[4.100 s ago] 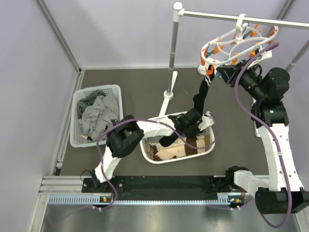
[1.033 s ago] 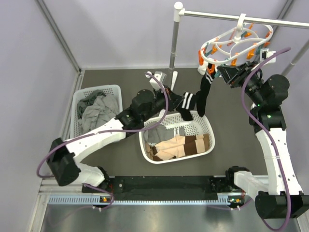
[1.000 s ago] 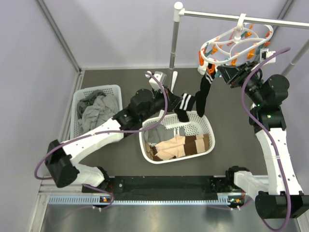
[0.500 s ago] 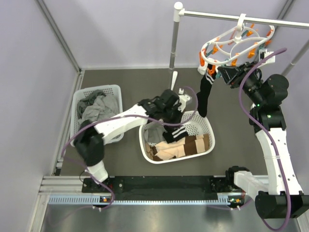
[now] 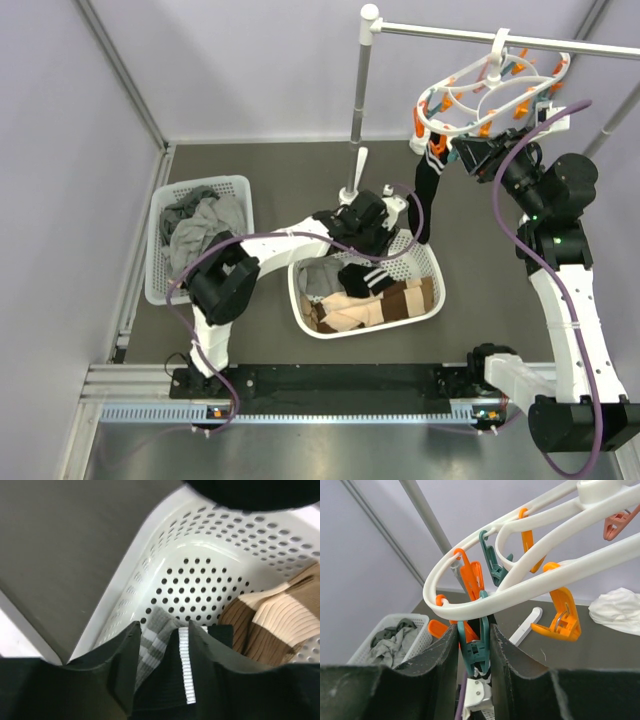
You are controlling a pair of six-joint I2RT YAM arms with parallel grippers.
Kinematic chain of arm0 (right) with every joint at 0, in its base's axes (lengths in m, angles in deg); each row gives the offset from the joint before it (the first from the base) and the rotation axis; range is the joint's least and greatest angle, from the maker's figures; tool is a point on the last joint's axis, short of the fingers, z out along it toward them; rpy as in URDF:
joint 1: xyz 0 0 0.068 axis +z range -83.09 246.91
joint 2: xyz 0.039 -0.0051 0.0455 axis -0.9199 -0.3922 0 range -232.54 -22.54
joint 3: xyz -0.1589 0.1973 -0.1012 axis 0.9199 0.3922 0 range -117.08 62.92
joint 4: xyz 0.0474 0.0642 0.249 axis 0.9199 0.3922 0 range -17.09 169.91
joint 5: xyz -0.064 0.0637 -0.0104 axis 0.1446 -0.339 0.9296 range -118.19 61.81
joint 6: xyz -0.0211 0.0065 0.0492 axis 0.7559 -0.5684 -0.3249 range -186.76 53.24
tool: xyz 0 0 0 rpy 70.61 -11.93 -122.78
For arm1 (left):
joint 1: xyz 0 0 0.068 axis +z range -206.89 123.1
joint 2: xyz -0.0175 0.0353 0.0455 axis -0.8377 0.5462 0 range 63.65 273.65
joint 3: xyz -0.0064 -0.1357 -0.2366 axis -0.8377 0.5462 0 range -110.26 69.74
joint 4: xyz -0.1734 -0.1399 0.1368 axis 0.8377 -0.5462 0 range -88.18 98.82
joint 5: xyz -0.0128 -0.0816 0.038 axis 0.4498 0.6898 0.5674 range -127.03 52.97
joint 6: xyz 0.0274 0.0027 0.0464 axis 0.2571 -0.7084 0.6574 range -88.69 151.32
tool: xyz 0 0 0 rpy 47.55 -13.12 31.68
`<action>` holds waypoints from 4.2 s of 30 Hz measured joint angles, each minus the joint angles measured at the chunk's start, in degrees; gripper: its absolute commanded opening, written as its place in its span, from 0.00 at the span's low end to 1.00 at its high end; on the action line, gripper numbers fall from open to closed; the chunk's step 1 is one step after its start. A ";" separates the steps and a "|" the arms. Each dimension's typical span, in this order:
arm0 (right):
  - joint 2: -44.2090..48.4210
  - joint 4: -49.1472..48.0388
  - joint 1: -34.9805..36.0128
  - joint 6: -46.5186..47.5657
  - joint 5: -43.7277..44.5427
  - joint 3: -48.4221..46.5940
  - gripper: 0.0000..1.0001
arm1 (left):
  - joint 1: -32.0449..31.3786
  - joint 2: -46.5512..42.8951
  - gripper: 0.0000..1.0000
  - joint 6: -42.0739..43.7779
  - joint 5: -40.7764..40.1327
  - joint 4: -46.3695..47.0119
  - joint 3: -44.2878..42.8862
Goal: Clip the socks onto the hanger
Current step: Place the sock in the bin, then pick up the sock from the bin, then clamp the sock onto the hanger.
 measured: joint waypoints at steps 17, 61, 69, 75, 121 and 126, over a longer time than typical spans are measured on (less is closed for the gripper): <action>0.00 -0.04 0.00 0.00 -0.07 0.00 0.00 | -12.57 -14.99 0.61 30.38 -4.68 0.70 14.82; -0.17 -0.07 0.00 -0.04 -0.44 0.00 0.00 | -15.89 -1.14 0.20 30.29 -22.95 8.48 10.27; -0.17 -0.07 0.00 -0.07 -0.50 0.00 0.00 | -15.63 -0.83 0.00 28.92 -25.35 7.98 8.41; -0.17 -0.09 0.00 -0.07 -0.87 0.00 0.00 | -15.58 -6.99 0.00 27.58 -23.93 7.98 8.48; -2.78 -2.58 0.00 3.58 -14.49 -2.32 0.00 | -0.28 -13.68 0.00 4.70 9.94 29.16 -10.21; -2.80 -2.47 0.00 4.52 -14.45 -2.32 0.00 | -0.28 -13.68 0.00 4.39 10.73 29.44 -10.21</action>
